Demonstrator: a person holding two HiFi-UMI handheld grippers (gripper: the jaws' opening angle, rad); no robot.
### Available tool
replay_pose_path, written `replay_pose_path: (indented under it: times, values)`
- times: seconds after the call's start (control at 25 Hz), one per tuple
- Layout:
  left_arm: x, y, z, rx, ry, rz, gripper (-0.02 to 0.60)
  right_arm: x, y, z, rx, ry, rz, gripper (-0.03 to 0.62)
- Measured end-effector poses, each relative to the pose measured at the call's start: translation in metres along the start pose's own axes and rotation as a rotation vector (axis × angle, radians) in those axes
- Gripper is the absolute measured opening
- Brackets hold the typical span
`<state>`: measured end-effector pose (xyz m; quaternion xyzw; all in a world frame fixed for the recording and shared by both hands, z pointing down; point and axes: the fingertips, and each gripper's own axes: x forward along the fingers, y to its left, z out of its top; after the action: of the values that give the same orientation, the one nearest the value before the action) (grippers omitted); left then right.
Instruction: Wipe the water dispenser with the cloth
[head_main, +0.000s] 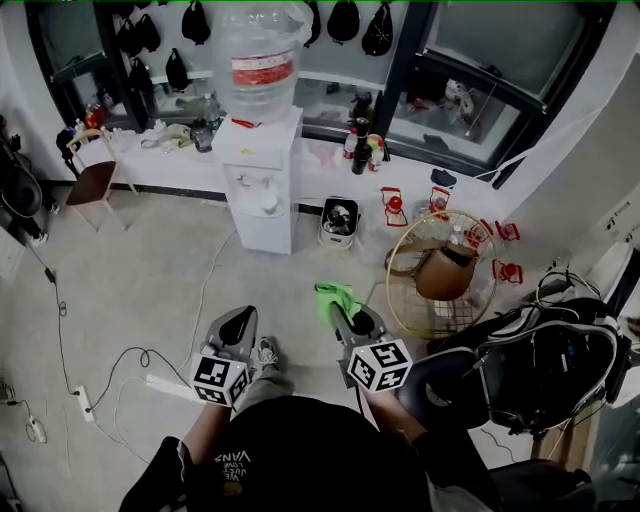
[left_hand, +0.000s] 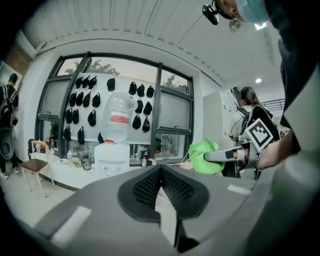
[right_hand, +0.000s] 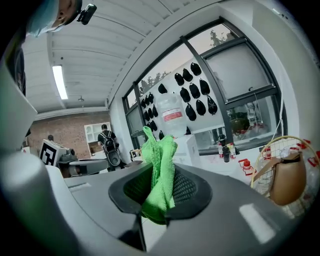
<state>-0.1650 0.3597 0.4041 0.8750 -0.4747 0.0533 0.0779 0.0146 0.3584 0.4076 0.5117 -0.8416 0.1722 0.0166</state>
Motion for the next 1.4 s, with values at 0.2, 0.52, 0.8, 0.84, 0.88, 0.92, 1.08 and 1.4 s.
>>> replay_pose_path:
  times: [0.2,0.52,0.8,0.84,0.88,0.92,1.08,1.4]
  values:
    - [0.046,0.047,0.024,0.009,0.021,-0.022,0.002,0.055,-0.017,0.031,0.019,0.002,-0.038,0.08]
    - [0.118,0.121,0.054,0.046,0.037,-0.098,0.002,0.15,-0.037,0.064,0.053,-0.023,-0.104,0.08]
    - [0.172,0.167,0.07,0.055,0.067,-0.149,0.002,0.21,-0.056,0.086,0.068,-0.016,-0.15,0.08]
    - [0.179,0.171,0.068,0.048,0.068,-0.149,0.002,0.216,-0.059,0.086,0.064,-0.012,-0.153,0.08]
    - [0.184,0.173,0.064,0.042,0.068,-0.148,0.002,0.222,-0.063,0.085,0.061,-0.01,-0.153,0.08]
    - [0.19,0.175,0.061,0.038,0.067,-0.148,0.002,0.228,-0.068,0.084,0.06,-0.008,-0.152,0.08]
    - [0.219,0.183,0.057,0.03,0.078,-0.128,0.002,0.258,-0.095,0.087,0.064,-0.004,-0.139,0.08]
    - [0.292,0.203,0.06,-0.001,0.081,-0.037,0.002,0.34,-0.163,0.1,0.021,0.034,-0.047,0.08]
